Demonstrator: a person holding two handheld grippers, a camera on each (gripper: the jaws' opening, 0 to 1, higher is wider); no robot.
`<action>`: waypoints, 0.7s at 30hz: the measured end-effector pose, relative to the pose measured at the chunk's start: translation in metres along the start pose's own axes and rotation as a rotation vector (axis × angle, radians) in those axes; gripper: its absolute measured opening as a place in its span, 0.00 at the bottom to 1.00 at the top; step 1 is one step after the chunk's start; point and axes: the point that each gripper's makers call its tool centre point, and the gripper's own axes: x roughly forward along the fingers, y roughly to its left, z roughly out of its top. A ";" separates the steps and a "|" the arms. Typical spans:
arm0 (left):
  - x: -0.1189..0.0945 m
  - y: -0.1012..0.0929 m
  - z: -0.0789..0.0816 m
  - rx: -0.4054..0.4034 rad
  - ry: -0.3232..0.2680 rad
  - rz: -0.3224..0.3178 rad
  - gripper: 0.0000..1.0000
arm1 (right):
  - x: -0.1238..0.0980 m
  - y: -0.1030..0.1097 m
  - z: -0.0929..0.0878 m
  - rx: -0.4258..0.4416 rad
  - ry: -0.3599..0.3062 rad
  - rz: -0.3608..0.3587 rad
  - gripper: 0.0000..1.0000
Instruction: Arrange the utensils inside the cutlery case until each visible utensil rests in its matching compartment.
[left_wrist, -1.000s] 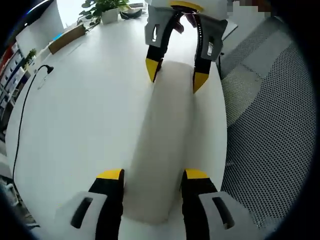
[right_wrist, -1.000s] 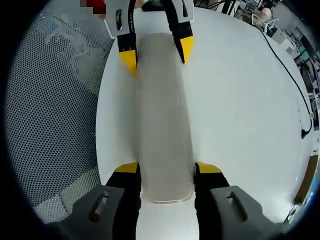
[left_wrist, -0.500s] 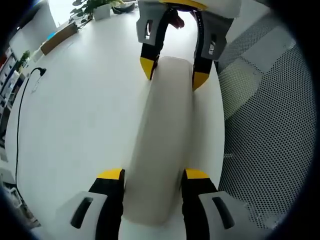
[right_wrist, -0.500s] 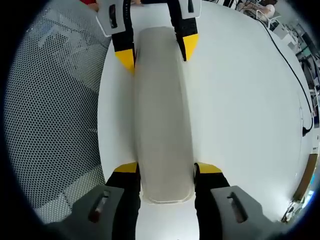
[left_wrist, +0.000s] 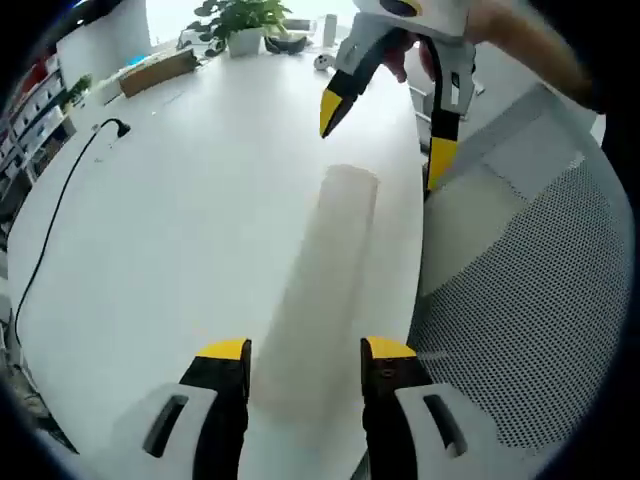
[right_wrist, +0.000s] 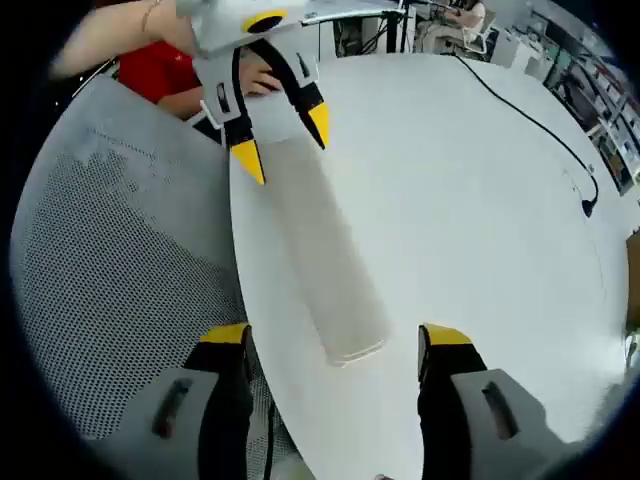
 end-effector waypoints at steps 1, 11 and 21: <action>-0.012 0.005 -0.001 -0.014 -0.018 0.032 0.46 | -0.012 -0.002 0.005 0.035 -0.058 -0.016 0.71; -0.121 0.022 0.033 -0.299 -0.577 0.261 0.58 | -0.075 -0.014 0.031 0.353 -0.517 -0.108 0.73; -0.227 0.032 0.037 -0.512 -1.093 0.478 0.64 | -0.130 -0.021 0.046 0.522 -0.873 -0.233 0.80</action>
